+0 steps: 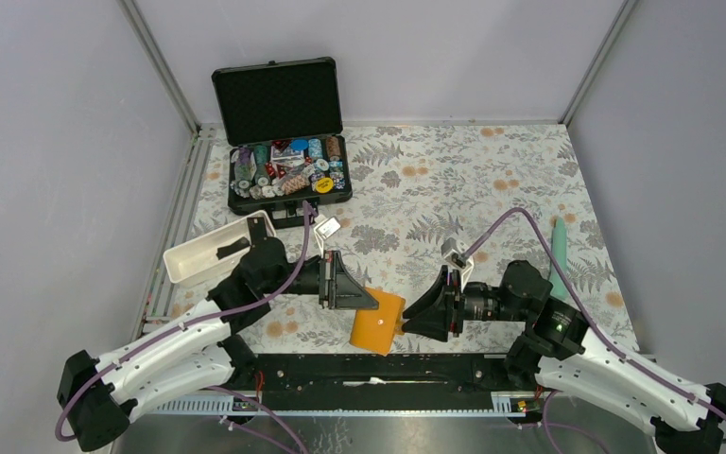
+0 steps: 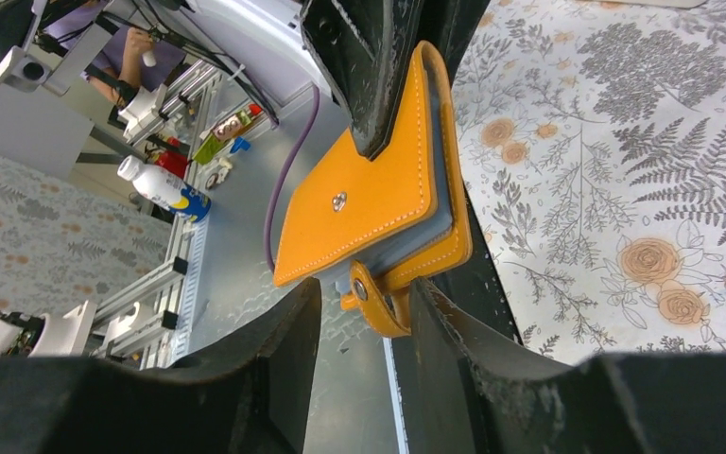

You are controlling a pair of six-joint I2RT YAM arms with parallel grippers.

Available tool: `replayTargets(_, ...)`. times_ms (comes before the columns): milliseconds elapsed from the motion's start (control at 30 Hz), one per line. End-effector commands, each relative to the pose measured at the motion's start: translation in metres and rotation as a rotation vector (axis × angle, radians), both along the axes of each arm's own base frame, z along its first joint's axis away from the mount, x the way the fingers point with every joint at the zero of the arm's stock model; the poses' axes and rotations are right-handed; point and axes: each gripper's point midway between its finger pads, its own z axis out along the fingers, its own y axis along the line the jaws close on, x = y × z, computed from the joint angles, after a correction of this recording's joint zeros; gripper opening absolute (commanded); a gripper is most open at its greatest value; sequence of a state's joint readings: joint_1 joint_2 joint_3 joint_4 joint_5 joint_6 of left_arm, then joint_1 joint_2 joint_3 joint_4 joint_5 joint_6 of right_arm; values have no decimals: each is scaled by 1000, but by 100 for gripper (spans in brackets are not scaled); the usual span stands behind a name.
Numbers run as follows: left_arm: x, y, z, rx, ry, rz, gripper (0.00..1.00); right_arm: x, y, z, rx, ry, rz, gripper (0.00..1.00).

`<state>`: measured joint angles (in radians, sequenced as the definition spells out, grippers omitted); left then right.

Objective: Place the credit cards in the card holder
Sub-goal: Close the card holder.

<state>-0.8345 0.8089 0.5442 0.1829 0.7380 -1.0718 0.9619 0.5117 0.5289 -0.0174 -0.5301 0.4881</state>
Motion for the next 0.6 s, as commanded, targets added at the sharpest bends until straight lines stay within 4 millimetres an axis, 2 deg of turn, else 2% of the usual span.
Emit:
replayTargets(0, -7, 3, 46, -127, -103, -31, 0, -10, 3, 7, 26, -25, 71, 45)
replayTargets(167, -7, 3, 48, -133, -103, -32, 0, -16, 5, 0, 15, 5, 118, 37)
replayTargets(400, 8, 8, 40, -100, -94, 44, 0, -30, 3, 10, 58, 6, 188, 22)
replayTargets(500, 22, 15, 35, -91, -82, 111, 0, -32, -3, 17, 85, -11, 177, 21)
replayTargets(567, 29, 18, 28, -60, -83, 158, 0, -29, -6, 20, 103, -17, 139, 26)
